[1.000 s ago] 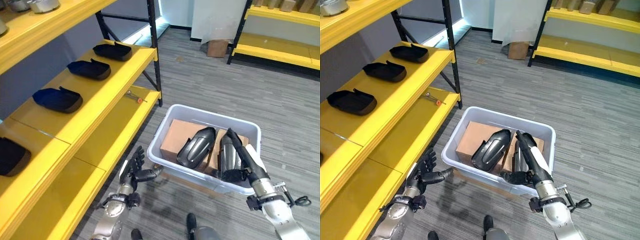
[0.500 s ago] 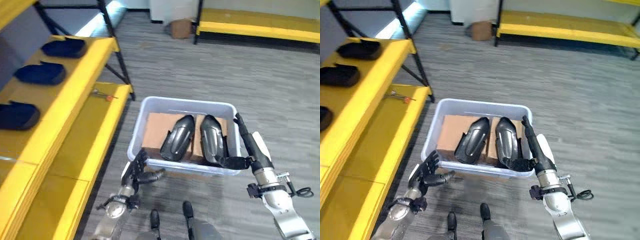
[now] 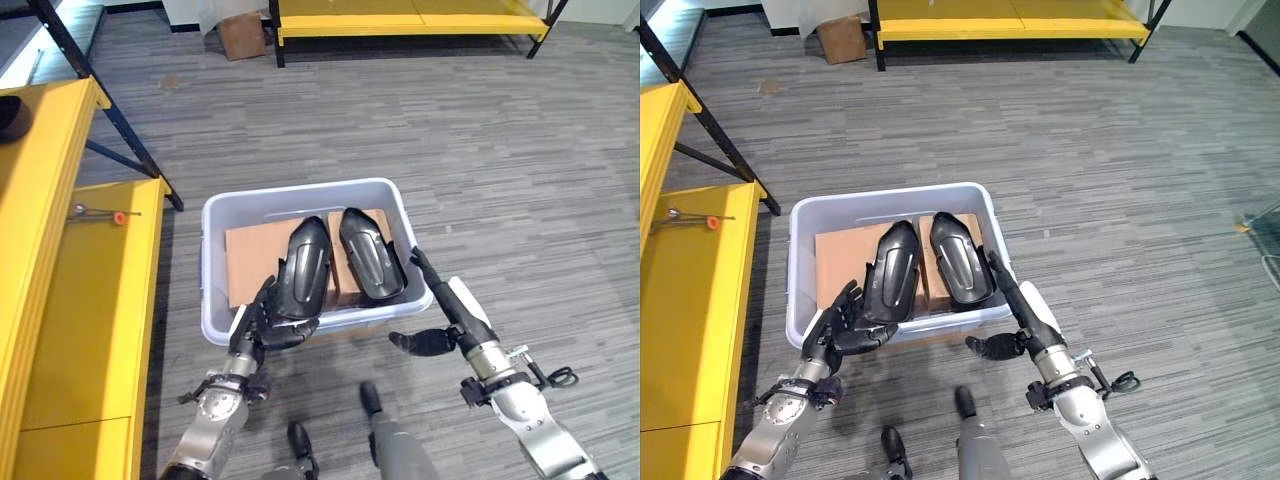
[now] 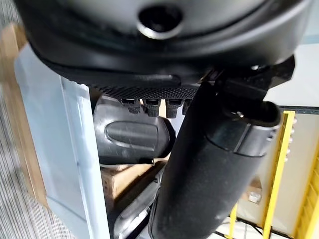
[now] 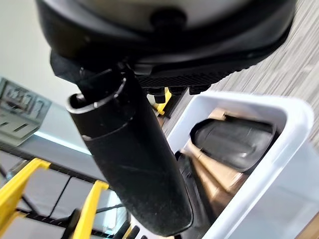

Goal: Move parts from the plastic box to the shelf.

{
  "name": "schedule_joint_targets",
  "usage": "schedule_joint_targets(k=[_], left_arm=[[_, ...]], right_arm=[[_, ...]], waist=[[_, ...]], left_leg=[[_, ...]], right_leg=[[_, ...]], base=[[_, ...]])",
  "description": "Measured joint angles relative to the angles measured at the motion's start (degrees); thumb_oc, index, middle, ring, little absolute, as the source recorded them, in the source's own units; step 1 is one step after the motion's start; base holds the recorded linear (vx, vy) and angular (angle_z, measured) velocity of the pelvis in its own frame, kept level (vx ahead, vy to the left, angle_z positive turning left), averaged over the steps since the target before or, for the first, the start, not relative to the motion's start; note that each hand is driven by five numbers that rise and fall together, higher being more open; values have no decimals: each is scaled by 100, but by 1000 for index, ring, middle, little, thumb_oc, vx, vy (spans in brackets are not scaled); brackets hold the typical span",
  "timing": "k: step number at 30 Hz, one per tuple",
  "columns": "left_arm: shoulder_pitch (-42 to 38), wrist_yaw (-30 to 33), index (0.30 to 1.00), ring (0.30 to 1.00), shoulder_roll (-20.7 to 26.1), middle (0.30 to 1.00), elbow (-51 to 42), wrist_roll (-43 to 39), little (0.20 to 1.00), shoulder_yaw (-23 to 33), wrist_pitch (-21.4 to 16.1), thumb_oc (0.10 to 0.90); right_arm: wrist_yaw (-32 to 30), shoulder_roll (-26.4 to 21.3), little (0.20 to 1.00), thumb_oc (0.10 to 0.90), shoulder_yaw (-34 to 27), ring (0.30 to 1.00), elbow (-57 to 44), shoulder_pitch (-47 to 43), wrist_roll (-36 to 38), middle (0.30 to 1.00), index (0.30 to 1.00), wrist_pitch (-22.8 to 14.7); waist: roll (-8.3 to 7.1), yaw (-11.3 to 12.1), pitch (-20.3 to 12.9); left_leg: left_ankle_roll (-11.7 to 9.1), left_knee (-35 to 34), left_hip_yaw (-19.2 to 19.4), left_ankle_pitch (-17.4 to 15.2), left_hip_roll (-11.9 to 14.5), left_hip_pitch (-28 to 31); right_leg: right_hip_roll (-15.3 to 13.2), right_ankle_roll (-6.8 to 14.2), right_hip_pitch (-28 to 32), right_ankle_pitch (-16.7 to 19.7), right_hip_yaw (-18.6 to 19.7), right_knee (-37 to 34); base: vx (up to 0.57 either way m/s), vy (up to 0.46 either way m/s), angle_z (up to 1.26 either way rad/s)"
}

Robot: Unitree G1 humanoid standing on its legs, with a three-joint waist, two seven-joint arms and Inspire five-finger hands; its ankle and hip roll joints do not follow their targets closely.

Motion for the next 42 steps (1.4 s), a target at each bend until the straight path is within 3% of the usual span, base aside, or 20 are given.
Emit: schedule_joint_targets(k=[1,2,3,4,5,7,8,9,11,12,14,18,19,22,28,36,42], left_arm=[[-254,46,1000,1000,-51,1000,238,-4,1000,22,-46,900],[-157,152,1000,1000,-3,1000,296,-4,1000,173,-46,900],[-82,162,1000,1000,95,1000,334,-5,1000,240,-44,900],[-74,173,1000,1000,-1,1000,388,-22,1000,309,-23,900],[51,127,1000,1000,-10,1000,137,-14,1000,235,-16,900],[140,88,1000,1000,-7,1000,-11,-15,1000,78,-18,900],[147,6,1000,1000,19,1000,-39,-14,1000,-21,-15,900],[134,-35,1000,1000,56,1000,-97,-14,1000,-177,-15,900],[104,-124,1000,1000,57,1000,-99,-14,1000,-253,37,900],[83,-144,1000,1000,47,1000,-110,-15,1000,-302,37,900],[-135,-209,1000,1000,72,1000,-146,-20,1000,-339,33,900],[-521,-222,1000,1000,66,1000,-147,-21,1000,-323,24,900],[-598,-213,1000,1000,78,1000,-221,-29,1000,-240,-74,900],[-861,-207,1000,1000,66,1000,-368,-86,1000,-176,-234,900],[-987,-108,1000,1000,74,1000,-532,-243,1000,-121,-221,900],[-848,37,1000,1000,73,1000,-723,-241,1000,151,-248,900],[-860,64,1000,1000,62,1000,-728,-239,1000,144,-232,900]], right_arm=[[-16,15,1000,900,-150,1000,17,-15,-4,1000,1000,-12],[-18,15,1000,900,-99,1000,26,10,-32,1000,1000,49],[-18,13,1000,900,-71,1000,62,68,-187,1000,1000,53],[-16,-149,1000,900,-82,1000,183,-19,-228,1000,1000,130],[-32,-240,1000,900,-272,1000,176,-123,-229,1000,1000,128],[-38,-350,1000,900,-403,1000,175,-251,-233,1000,1000,129],[-106,-442,1000,900,-429,1000,163,-376,-238,1000,1000,128],[-138,-588,1000,900,-475,1000,126,-604,-316,1000,1000,116],[-188,-641,1000,900,-538,1000,121,-823,-449,1000,1000,116],[-245,-775,1000,900,-534,1000,112,-893,-503,1000,1000,118],[-407,-1137,1000,900,-555,1000,112,-1083,-754,1000,1000,141],[-518,-1374,1000,900,-467,1000,123,-1614,-952,1000,1000,195],[-559,-1498,1000,900,-249,1000,125,-2039,-1124,1000,1000,235],[-608,-1505,1000,900,-173,1000,126,-2435,-1292,1000,1000,248],[-608,-1515,1000,900,106,1000,130,-2504,-1691,1000,1000,288],[-660,-1503,1000,900,163,1000,152,-2541,-2026,1000,1000,490],[-698,-1487,1000,900,419,1000,174,-3074,-2406,1000,1000,598]], waist=[[15,63,139],[61,63,219],[-107,47,256],[-68,121,315],[34,190,313],[19,222,303],[22,191,301],[24,210,300],[75,117,304],[156,49,304],[308,22,405],[558,27,784],[661,35,846],[780,95,1004],[732,209,1240],[727,227,1388],[725,233,1390]], left_leg=[[-80,484,-106,-228,108,-285],[-290,469,-324,-116,310,-305],[-529,362,-550,25,488,-152],[-727,103,-786,197,827,112],[-214,120,-820,655,1148,-72],[207,69,-821,1315,1353,-230],[145,28,-819,1732,1488,-374],[-185,32,-847,1712,1565,-469],[-566,138,-865,1346,1473,-519],[-610,243,-905,1373,1479,-528],[-759,164,-801,1082,1475,-544],[-796,138,-799,835,1474,-515],[-781,164,-766,715,1469,-710],[-686,20,-654,436,1408,-947],[-688,-14,-640,445,1111,-1156],[-694,-20,-633,448,1064,-1254],[-698,-27,-646,450,1031,-1253]], right_leg=[[-524,165,-122,81,-244,-143],[-821,67,-12,253,-475,-645],[-611,128,412,317,-677,-791],[-94,-9,739,144,-1004,-566],[305,-324,577,-133,-1164,-169],[546,-628,385,-385,-1284,222],[616,-835,257,-523,-1420,358],[740,-977,42,-593,-1494,466],[860,-1089,-42,-496,-1626,447],[947,-1157,-108,-466,-1694,467],[1167,-1279,-384,-397,-1814,548],[1236,-1343,-543,-361,-1847,572],[1245,-1340,-884,-381,-1816,735],[1217,-1290,-1337,-336,-1795,1015],[922,-1172,-1704,-324,-1611,1262],[883,-1201,-1793,-275,-1600,1239],[851,-1200,-1789,-275,-1597,1232]], base=[[144,-428,34],[147,-502,78],[130,-618,106],[68,-534,104],[-9,-508,67],[-68,-350,39],[-63,-211,26],[-78,-215,13],[-71,-162,4],[-68,-74,16],[-96,-102,6],[-63,-58,-2],[-51,-40,-9],[-27,-5,1],[-14,8,3],[0,4,0],[1,14,-1]])
